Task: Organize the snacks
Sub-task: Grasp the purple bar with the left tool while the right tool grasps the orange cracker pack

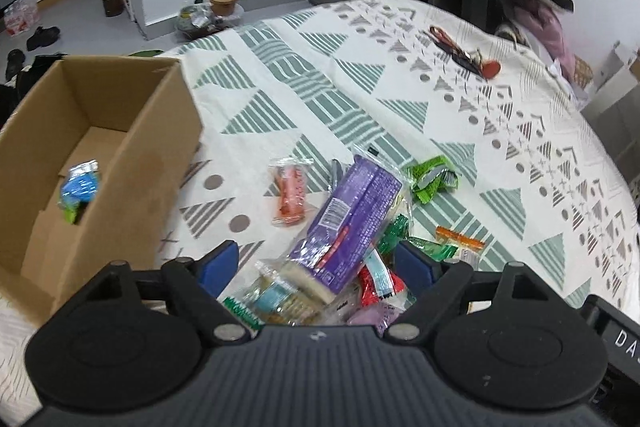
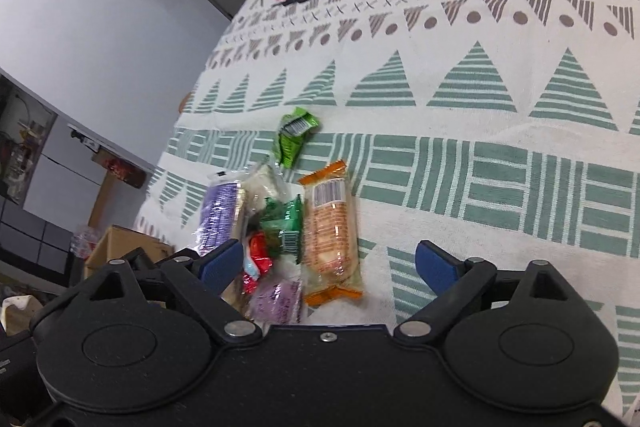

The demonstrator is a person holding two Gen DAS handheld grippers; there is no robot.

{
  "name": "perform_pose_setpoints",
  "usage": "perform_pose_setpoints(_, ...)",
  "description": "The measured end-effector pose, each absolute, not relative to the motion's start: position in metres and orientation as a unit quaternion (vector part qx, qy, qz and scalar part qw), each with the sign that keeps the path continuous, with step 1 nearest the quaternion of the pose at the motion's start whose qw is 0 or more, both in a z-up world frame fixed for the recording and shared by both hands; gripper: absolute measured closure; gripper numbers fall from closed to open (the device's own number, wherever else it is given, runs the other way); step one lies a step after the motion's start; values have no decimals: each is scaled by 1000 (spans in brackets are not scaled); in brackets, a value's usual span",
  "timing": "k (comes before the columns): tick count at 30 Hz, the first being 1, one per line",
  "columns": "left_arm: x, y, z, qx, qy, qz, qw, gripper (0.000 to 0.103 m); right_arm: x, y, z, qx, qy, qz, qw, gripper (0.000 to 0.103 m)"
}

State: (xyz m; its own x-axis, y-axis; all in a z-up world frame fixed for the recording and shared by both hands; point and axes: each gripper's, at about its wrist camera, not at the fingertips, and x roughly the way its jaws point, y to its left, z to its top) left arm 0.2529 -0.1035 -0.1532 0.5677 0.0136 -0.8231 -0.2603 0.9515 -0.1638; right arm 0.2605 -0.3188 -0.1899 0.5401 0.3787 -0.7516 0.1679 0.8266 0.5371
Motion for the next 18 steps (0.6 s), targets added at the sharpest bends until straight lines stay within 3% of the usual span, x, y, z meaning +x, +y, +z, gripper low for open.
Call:
perform_pose_setpoints(8,275,-109,-180,-103,479,59,870,23,276,-317,-205,283,488,58,823,12)
perform_pose_setpoints(11,278,-106,-187,-103,487,57,865,30,281,-313,-209,276,493,62,822,12)
perform_pose_setpoints(15,278,-103,-191,-110,487,41,866,57,287,-303,-215,255,501,64,824,12)
perform_pose_setpoints(18,276,-101,-189,-110,478,45,870,66,289,-295,-215,234,499,71,832,12)
